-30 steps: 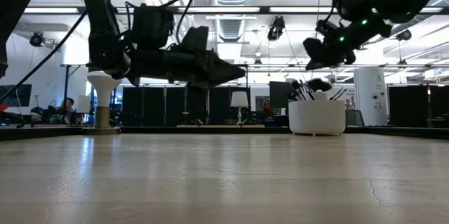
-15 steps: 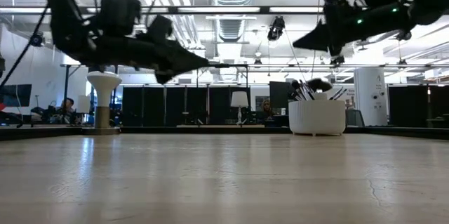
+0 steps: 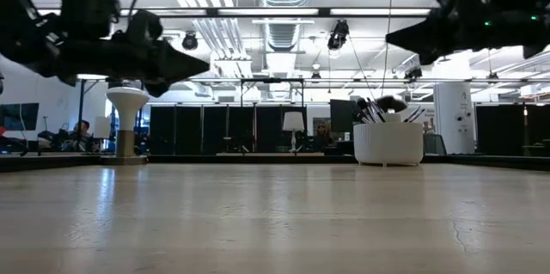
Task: Put items in baskets/containers
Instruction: Return to Home Position
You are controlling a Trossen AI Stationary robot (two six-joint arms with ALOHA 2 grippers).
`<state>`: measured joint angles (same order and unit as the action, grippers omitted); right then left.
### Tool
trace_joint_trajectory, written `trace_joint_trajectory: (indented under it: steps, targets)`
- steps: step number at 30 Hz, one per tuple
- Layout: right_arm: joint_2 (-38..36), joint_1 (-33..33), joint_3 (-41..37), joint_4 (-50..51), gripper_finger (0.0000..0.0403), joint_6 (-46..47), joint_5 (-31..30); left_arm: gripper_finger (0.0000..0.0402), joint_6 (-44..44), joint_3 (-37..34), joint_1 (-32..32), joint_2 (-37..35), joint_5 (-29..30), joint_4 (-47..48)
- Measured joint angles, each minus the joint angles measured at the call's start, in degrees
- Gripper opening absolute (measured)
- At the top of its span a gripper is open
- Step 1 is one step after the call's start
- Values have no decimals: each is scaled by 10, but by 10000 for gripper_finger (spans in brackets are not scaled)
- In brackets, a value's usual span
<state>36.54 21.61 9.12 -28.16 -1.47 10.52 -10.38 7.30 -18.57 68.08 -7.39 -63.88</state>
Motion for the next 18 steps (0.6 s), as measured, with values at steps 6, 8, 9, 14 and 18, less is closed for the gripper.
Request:
trace_joint_trajectory:
  steps: [6,8,9,14,18]
  targets:
    - [-104,0,-42,20,8,5,0,0,-4,-49,-5,-67,11,0]
    - [-134,0,-54,28,8,6,0,0,-5,-64,-5,-87,24,1]
    - [-148,0,-59,29,8,6,0,0,-5,-68,-5,-97,28,6]
    - [-216,0,-73,68,8,14,0,0,-2,-68,-5,-134,30,47]
    - [-268,0,-73,122,8,16,-8,0,2,-68,-5,-155,30,60]
